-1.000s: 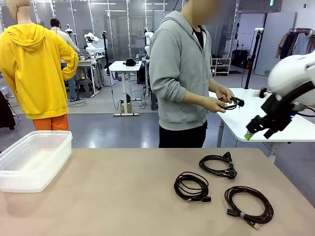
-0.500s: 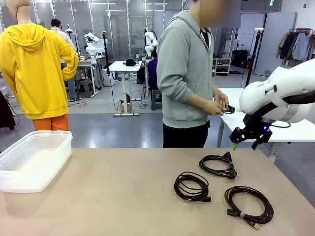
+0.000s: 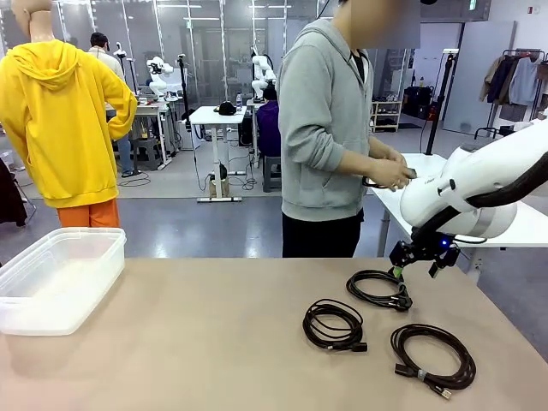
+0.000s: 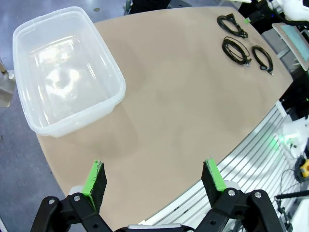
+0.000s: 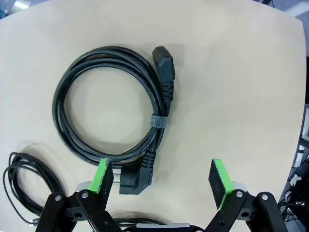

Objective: Organize and store the cables.
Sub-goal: Place the Power Cable into the Organizing box.

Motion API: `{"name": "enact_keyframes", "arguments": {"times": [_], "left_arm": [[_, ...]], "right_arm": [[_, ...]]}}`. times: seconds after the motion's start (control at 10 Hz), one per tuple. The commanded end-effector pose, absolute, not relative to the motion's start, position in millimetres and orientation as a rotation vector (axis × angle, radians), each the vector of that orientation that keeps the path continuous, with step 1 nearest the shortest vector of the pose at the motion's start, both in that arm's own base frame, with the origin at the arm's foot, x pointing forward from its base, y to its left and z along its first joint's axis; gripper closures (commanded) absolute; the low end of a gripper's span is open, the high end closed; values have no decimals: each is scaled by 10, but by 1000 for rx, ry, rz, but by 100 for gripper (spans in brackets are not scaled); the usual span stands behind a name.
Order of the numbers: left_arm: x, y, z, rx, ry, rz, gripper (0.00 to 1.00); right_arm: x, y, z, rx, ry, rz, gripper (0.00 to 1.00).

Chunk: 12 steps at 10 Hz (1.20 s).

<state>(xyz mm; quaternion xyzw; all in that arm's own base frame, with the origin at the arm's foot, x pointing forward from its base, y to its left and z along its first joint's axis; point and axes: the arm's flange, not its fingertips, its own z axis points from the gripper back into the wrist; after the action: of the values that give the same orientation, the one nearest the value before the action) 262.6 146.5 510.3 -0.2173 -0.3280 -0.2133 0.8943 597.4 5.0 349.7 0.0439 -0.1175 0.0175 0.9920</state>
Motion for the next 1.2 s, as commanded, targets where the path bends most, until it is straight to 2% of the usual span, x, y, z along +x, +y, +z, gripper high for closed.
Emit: {"name": "enact_keyframes", "arguments": {"times": [0.0,0.7,0.8,0.9,1.0,1.1], "left_arm": [[2635,1474,5108,-460,-688,-453,0],[2635,1474,5108,-460,-688,-453,0],[2635,1474,5108,-460,-688,-453,0],[2635,1474,5108,-460,-688,-453,0],[2635,1474,5108,-460,-688,-453,0],[2635,1474,5108,-460,-688,-453,0]], "right_arm": [[6115,116,3422,33,-220,-12,0],[6372,244,3006,-28,-210,-60,0],[6388,263,2993,-31,-207,-49,23],[6395,274,2987,-38,-206,-45,56],[6408,277,2986,-30,-193,-43,82],[6414,274,2999,-29,-194,-49,100]]}}
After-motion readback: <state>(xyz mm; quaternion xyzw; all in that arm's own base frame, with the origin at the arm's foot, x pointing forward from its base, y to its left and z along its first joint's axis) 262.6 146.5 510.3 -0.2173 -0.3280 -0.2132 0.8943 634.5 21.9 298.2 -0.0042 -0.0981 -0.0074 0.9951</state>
